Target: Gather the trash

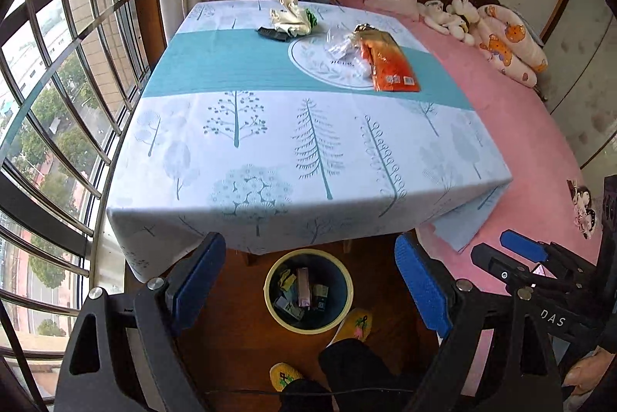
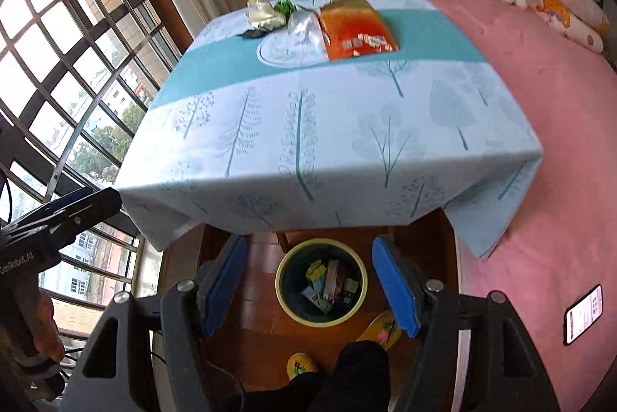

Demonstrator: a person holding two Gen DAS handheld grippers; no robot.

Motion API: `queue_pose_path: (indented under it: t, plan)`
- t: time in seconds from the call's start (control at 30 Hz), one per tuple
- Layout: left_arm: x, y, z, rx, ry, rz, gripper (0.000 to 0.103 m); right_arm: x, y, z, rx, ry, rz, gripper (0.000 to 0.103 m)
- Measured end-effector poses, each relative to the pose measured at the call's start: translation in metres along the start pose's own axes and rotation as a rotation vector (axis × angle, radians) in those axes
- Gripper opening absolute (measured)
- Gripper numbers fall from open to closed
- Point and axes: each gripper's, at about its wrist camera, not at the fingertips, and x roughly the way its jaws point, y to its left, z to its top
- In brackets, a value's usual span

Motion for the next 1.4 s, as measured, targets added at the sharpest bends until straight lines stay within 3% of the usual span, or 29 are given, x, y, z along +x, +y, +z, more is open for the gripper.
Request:
queue_pose_path:
  t: [0.23, 0.47, 0.63, 0.77, 1.0, 1.4]
  plan:
    - [-0.03, -0.018, 0.03, 0.027, -0.054, -0.022, 0.088, -0.035, 0.014, 0.025, -0.105, -0.125, -0.087, 0.068]
    - [-0.035, -0.03, 0.054, 0.056, -0.093, -0.029, 0.088, -0.04, 0.028, 0.048, -0.163, -0.16, -0.129, 0.068]
    - [-0.028, -0.027, 0.074, 0.046, -0.101, -0.028, 0.088, -0.035, 0.026, 0.073, -0.135, -0.166, -0.119, 0.069]
    - [-0.016, -0.023, 0.094, 0.017, -0.103, -0.006, 0.089, -0.022, 0.013, 0.107, -0.068, -0.162, -0.073, 0.081]
    - [0.03, -0.016, 0.139, -0.078, -0.092, 0.056, 0.089, 0.04, -0.008, 0.178, -0.071, -0.114, -0.042, 0.081]
    - [0.142, -0.025, 0.217, -0.248, 0.018, 0.17, 0.09, 0.193, -0.04, 0.283, -0.126, 0.057, -0.009, 0.088]
